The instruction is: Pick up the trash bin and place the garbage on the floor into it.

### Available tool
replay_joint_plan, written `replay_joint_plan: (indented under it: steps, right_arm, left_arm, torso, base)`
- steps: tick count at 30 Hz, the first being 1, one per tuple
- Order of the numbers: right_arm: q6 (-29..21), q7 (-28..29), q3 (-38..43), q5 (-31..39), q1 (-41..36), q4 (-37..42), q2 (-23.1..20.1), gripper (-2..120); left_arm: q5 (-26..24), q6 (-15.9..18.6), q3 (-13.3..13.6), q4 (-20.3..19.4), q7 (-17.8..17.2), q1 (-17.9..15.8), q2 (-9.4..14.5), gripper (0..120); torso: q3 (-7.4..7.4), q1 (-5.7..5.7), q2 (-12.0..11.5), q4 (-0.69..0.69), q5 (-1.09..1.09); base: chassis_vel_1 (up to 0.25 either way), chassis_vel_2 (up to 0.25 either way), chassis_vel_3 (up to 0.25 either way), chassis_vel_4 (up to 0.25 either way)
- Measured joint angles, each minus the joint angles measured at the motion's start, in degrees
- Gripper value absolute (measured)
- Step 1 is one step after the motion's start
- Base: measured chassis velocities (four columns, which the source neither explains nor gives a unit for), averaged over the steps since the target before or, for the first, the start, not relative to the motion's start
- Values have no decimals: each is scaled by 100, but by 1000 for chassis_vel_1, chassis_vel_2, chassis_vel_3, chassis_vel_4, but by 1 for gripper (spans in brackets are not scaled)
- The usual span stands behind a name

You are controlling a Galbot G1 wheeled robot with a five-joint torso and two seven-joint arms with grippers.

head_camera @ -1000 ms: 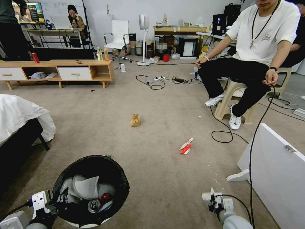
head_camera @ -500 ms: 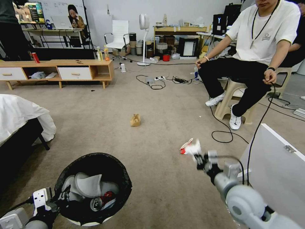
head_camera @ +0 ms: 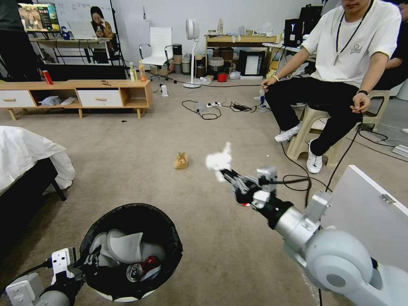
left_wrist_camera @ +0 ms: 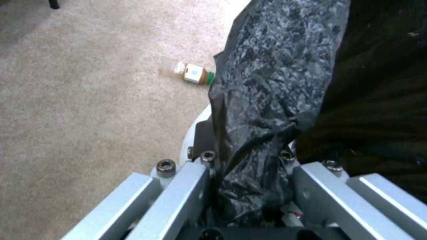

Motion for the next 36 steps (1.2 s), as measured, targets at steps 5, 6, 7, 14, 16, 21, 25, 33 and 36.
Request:
replay_joint_plan:
  steps: [5,6,7,14,16,21,25,33,36]
  right_arm:
    - [-174,308,-1103,402,772,-75,437,0]
    - [-239,384,-1421,422,927,-140,520,0]
    - [-239,384,-1421,422,927,-140,520,0]
    - [-650,820,-2213,479,1231,-450,718,0]
    - [-786,922,-2408,483,1319,-609,812,0]
    - [-1003,1041,-2706,452,1475,-829,961,0]
    - [-1156,1155,-2888,435,1531,-935,1045,0]
    - [-1284,1346,-3130,431,1572,-1087,1190,0]
    - [-1318,1397,-3221,434,1598,-1172,1264,0]
  left_arm:
    - [-3,0,-17,-20,-1,-10,4,7]
    - [-4,0,-18,-22,0,-11,4,7]
    - [-4,0,-18,-22,0,-11,4,7]
    - [-4,1,-26,-22,2,-53,9,7]
    - [-4,1,-30,-15,3,-75,13,7]
    - [-13,1,-42,6,4,-101,17,7]
    - [-30,1,-50,12,5,-107,25,7]
    - [-42,0,-44,8,8,-117,19,7]
    - [-43,0,-43,5,10,-115,18,7]
  torso:
    - [0,0,1,-1,2]
    - [0,0,0,0,0]
    - [0,0,0,0,0]
    - [0,0,0,-4,1]
    - [0,0,0,-3,2]
    - [0,0,0,-2,1]
    - [0,0,0,-3,1]
    - [0,0,0,-3,2]
    - [0,0,0,-3,2]
  base:
    - [0,0,0,0]
    - [0,0,0,0]
    - [0,0,0,0]
    - [0,0,0,0]
    - [0,0,0,0]
    - [0,0,0,0]
    - [0,0,0,0]
    - [0,0,0,0]
    - [0,0,0,0]
